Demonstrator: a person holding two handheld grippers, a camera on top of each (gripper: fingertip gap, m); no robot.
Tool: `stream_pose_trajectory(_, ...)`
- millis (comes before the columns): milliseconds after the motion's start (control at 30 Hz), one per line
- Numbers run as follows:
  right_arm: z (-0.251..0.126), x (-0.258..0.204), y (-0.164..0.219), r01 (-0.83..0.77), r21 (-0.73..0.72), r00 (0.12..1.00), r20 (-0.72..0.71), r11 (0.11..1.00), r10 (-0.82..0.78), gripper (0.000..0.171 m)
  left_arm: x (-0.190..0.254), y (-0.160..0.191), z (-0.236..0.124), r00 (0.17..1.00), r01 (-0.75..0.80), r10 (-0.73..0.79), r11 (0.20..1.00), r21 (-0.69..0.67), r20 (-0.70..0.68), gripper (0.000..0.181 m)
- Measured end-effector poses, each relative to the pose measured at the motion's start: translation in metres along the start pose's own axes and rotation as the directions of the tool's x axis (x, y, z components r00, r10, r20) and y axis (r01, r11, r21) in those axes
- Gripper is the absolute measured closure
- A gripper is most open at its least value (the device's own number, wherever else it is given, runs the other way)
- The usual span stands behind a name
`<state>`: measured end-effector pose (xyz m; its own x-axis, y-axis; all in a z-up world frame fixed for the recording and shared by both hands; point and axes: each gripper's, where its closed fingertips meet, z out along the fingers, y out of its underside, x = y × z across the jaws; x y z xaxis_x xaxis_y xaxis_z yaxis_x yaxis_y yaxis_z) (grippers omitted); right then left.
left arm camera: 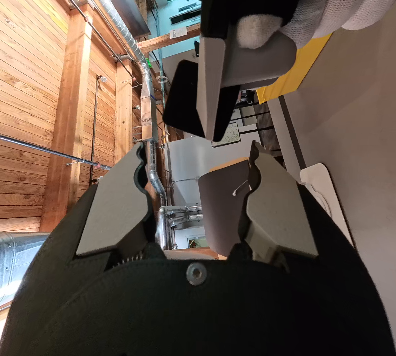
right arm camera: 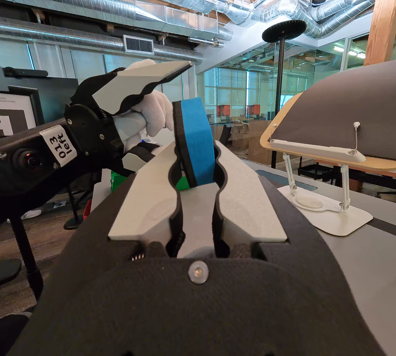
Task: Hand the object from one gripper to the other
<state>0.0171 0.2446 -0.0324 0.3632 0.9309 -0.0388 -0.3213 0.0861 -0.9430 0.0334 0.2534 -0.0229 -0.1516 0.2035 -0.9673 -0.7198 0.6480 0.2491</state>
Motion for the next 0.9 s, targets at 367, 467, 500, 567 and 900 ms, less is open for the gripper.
stream_pose_trajectory(367,-0.006,-0.001,-0.014,-0.200,0.107,0.977,0.098,0.974,0.190,0.149,-0.006,-0.004,0.006,0.996,-0.036,0.034,0.999,0.016,0.085,0.078)
stream_pose_trajectory(467,-0.005,0.000,-0.013,-0.231,0.103,0.970,0.106,0.967,0.220,0.149,-0.004,-0.009,0.008,0.994,-0.059,0.056,0.998,0.026,0.097,0.080)
stream_pose_trajectory(500,-0.005,0.001,-0.012,-0.230,0.096,0.970,0.101,0.968,0.221,0.149,-0.003,-0.012,0.008,0.992,-0.075,0.070,0.996,0.040,0.101,0.082)
stream_pose_trajectory(567,-0.004,0.000,-0.009,-0.234,0.076,0.969,0.103,0.969,0.226,0.149,-0.002,-0.018,0.009,0.987,-0.116,0.109,0.992,0.048,0.118,0.083)
stream_pose_trajectory(900,0.006,-0.011,0.017,-0.200,-0.117,0.974,0.088,0.973,0.211,0.149,0.011,-0.020,0.016,0.987,-0.162,0.161,0.987,0.011,0.024,0.095)
